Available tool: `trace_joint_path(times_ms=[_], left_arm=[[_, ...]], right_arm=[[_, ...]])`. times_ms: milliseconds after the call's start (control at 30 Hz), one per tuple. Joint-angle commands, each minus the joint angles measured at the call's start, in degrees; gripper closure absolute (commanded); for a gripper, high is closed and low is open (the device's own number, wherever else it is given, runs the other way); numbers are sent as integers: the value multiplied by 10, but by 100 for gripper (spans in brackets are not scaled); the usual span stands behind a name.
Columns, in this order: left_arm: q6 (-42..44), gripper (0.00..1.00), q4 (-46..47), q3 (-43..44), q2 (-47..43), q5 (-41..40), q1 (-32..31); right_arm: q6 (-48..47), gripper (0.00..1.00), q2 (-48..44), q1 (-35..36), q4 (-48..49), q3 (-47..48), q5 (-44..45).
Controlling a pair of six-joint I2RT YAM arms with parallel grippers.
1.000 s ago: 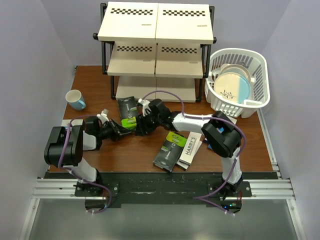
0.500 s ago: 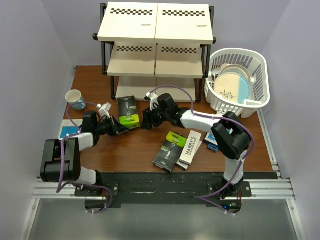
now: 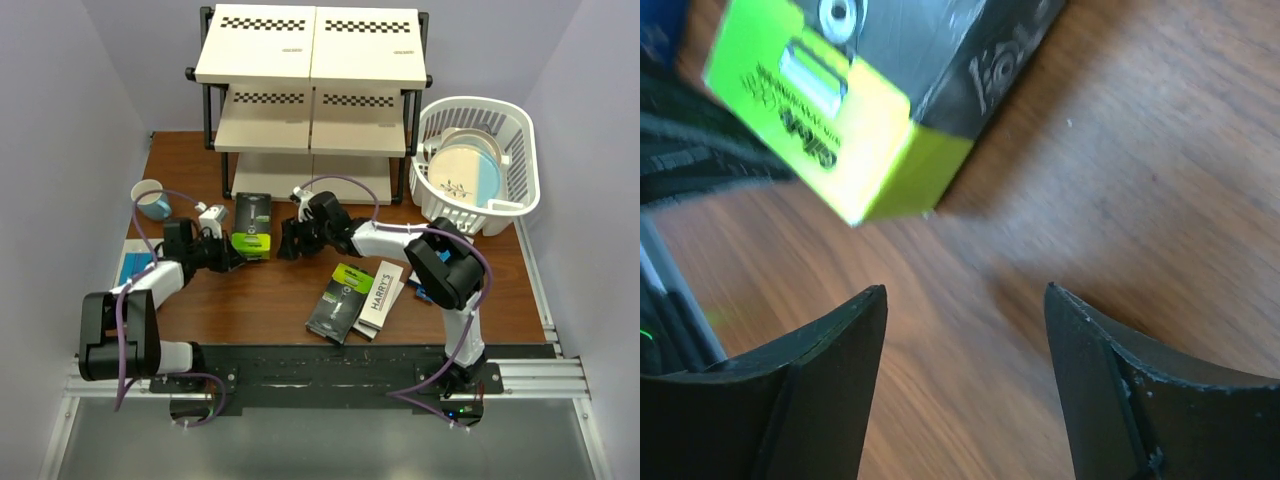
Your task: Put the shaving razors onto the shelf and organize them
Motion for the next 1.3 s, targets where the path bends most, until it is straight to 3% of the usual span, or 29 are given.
trace_joint_path(times_ms=[0,133,167,200,300,433,567,767,1000,1033,1167,1267], left_arm=[[64,100,0,40,-27,-29,-2],[66,99,-30,59,-14,-16,-2],[64,91,-48,79,-10,-3,-2],[62,73,-92,91,-4,4,-2],[64,60,-151,116,-42,37,1],[36,55,-155,130,-106,-35,8],[-41,49,-76,114,-103,-82,20],[-136,47,60,119,47,-99,21],[-183,48,89,150,152,-83,20],[-194,49,94,148,161,-65,19],[-219,62,120,135,205,-32,10],[-213,72,149,88,178,-35,5]], right_arm=[[148,30,15,2,88,49,-4],[229,21,48,2,98,83,15],[248,18,63,2,98,99,16],[253,18,70,1,98,107,16],[262,16,87,2,98,130,14],[252,16,94,6,82,143,27],[245,17,106,9,68,154,36],[228,17,139,13,65,185,39],[203,25,168,29,5,222,87],[194,28,170,30,4,221,90],[160,53,173,39,22,209,73],[126,66,162,47,28,189,77]])
